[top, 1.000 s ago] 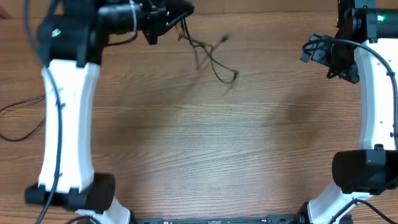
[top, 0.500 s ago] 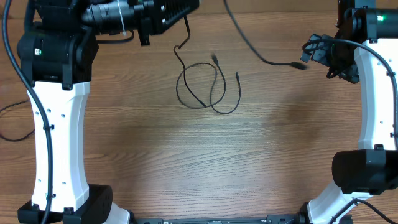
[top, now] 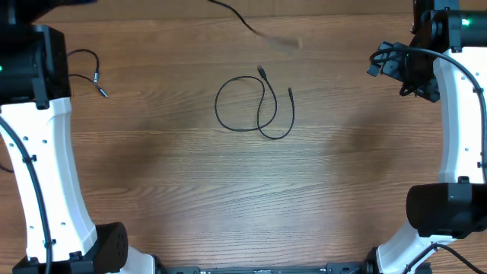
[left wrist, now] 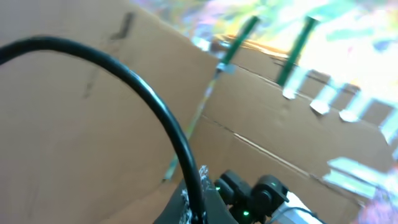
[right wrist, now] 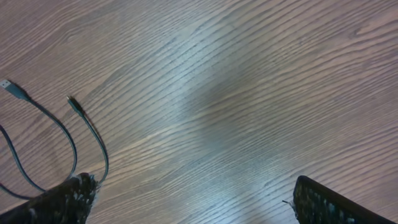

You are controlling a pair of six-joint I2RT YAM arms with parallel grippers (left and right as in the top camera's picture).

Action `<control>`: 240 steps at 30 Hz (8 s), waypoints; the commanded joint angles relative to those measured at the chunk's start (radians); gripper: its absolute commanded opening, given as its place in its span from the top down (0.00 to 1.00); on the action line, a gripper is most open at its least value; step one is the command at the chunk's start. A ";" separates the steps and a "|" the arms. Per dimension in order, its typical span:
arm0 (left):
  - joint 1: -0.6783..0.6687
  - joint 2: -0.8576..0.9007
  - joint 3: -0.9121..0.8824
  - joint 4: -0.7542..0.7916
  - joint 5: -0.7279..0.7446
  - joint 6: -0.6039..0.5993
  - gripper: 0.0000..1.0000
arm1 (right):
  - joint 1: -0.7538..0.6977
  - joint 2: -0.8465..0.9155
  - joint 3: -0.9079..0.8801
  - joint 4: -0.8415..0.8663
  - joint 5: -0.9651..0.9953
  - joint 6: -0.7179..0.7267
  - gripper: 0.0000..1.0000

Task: Untangle cables

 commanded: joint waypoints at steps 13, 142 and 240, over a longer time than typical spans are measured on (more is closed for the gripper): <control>0.133 0.086 0.005 -0.790 -1.020 0.371 0.96 | 0.000 -0.002 0.003 0.005 0.010 0.008 0.00; -0.102 -0.021 -0.058 -1.047 -1.545 0.349 0.02 | 0.000 -0.002 0.003 0.005 0.010 0.008 0.00; -0.111 -1.427 -2.276 0.490 -1.118 0.255 0.00 | 0.000 -0.002 0.003 0.005 0.010 0.008 0.00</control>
